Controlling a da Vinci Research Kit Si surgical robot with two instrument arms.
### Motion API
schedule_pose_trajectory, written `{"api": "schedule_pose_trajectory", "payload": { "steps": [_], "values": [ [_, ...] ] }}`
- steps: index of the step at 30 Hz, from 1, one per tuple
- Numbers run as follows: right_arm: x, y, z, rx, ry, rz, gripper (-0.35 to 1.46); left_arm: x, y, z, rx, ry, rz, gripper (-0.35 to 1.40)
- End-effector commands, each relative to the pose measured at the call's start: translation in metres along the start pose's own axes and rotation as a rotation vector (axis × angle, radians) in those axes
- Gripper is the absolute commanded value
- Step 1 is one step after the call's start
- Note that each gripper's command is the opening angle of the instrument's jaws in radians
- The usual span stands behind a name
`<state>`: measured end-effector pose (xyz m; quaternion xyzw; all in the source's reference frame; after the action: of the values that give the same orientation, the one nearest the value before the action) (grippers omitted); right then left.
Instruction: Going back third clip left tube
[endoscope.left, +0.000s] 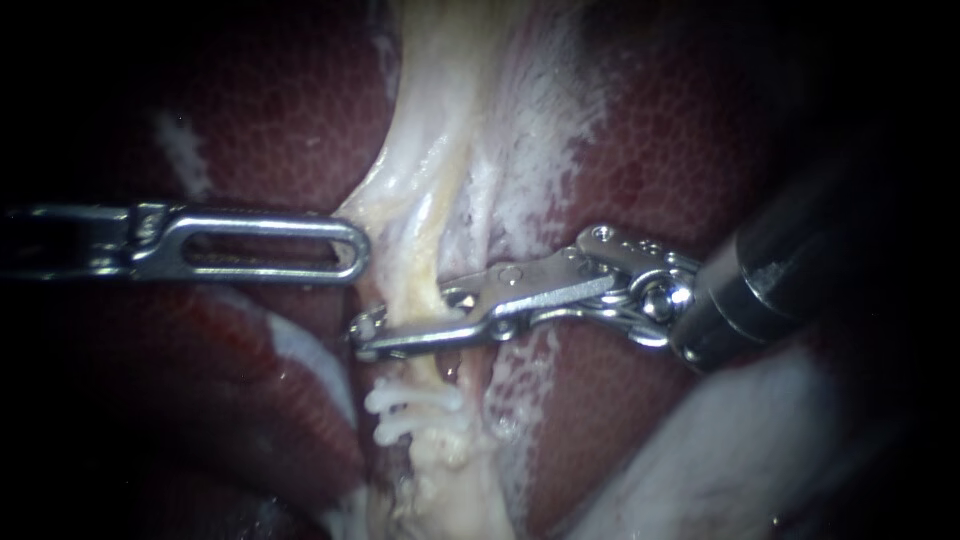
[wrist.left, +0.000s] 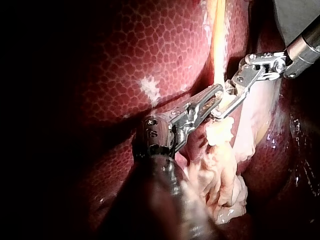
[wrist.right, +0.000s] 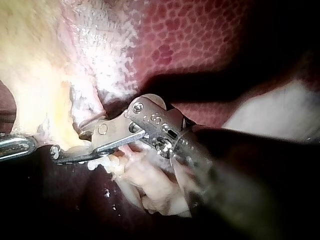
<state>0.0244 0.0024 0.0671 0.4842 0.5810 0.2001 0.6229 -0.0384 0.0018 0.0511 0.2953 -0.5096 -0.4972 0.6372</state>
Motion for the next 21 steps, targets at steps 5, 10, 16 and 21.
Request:
{"api": "schedule_pose_trajectory", "payload": {
  "steps": [5,10,16,21],
  "values": [
    [0.0,0.0,-0.0001,0.0,0.0,0.0,-0.35,0.0,0.0,0.0001,0.0,-0.001,0.001,-0.35],
    [0.0,0.0,-0.0002,0.0,0.0,0.0,-0.35,0.0001,0.0,0.0001,0.0,-0.001,0.001,-0.35],
    [0.0003,-0.0003,-0.0002,-0.003,-0.004,-0.033,0.24,0.0001,0.0,0.0001,0.0,-0.001,0.001,-0.35],
    [0.0012,-0.0005,-0.0001,0.002,-0.007,-0.164,0.49,0.0001,0.0,0.0,0.0,-0.001,0.001,-0.35]
  ]
}}
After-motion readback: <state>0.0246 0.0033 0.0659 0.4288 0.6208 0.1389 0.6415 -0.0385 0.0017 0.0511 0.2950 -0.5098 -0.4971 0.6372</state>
